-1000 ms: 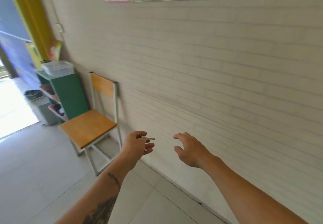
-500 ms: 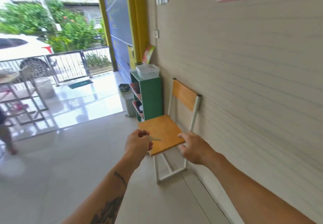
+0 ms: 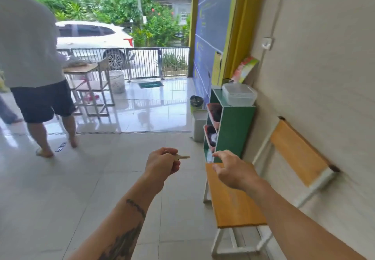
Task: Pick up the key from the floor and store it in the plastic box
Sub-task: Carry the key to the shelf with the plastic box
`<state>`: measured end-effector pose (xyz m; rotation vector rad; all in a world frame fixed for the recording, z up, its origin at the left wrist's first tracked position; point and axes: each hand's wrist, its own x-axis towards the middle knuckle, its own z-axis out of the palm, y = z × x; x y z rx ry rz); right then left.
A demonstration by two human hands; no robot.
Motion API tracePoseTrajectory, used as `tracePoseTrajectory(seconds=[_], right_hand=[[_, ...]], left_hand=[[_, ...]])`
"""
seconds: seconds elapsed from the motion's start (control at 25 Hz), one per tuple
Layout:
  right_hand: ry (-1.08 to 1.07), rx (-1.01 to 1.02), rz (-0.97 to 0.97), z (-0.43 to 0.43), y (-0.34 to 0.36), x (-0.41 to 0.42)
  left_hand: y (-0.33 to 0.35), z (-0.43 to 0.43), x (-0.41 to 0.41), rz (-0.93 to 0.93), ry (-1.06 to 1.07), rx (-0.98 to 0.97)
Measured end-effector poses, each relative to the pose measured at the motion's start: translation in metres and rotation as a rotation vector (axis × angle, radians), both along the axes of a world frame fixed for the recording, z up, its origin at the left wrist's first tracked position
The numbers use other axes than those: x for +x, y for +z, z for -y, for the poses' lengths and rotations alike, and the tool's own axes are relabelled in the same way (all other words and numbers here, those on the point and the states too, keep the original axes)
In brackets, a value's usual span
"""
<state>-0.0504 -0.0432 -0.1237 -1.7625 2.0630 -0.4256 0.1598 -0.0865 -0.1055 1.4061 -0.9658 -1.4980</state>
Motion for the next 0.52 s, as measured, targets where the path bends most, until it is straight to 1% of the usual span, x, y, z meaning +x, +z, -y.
tracePoseTrajectory(seconds=[0.16,0.28,0.4,0.52], right_hand=[[-0.012,0.003,0.077,0.118,-0.015,0.035],[-0.066,-0.016,0.123,0.189,-0.014,0.047],[-0.13,-0.017,0.149,0.25,-0.011,0.04],[-0.187,-0.031,0.152,0.314,-0.011,0.012]], left_hand=[[-0.017,0.111,0.032,-0.022,0.023,0.06],[-0.016,0.193,0.038,0.0,-0.036,0.074],[-0.01,0.267,0.027,0.015,-0.083,0.084],[-0.007,0.343,-0.003,0.013,-0.132,0.088]])
